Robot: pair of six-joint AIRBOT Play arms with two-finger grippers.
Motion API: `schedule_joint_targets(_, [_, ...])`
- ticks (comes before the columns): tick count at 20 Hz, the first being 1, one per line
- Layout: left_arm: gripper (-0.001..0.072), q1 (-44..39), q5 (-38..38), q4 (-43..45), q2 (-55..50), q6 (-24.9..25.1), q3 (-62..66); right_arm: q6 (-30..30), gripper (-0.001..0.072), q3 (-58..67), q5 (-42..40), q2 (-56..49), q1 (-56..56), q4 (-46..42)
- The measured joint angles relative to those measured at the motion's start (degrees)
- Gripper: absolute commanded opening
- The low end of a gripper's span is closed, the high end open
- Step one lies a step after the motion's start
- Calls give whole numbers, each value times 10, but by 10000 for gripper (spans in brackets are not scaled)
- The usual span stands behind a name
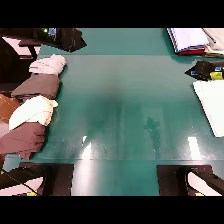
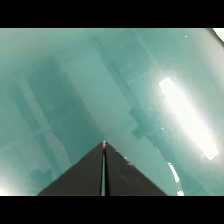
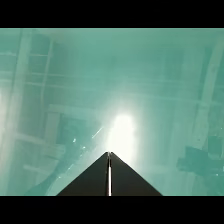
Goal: Fold the shirts.
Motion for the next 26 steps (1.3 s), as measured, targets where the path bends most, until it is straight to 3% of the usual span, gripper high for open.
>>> schedule_joint_targets(14, [24, 0, 5, 0, 0, 0, 0, 0, 14, 0, 0, 0, 0, 1])
schedule_joint_targets(15, [218, 0, 12, 1, 0, 0, 0, 0, 13, 0, 0, 0, 0, 1])
schedule_joint_targets(16, [574, 0, 20, 7, 0, 0, 0, 0, 13, 0, 0, 0, 0, 1])
schedule_joint_targets(17, [647, 0, 28, 24, 0, 0, 0, 0, 14, 0, 0, 0, 0, 1])
schedule_joint_targets(23, [647, 47, 73, 259, -42, -51, -1, 0, 14, 0, 0, 0, 0, 1])
schedule_joint_targets(26, [647, 113, 91, 312, -106, -68, -1, 0, 14, 0, 0, 0, 0, 1])
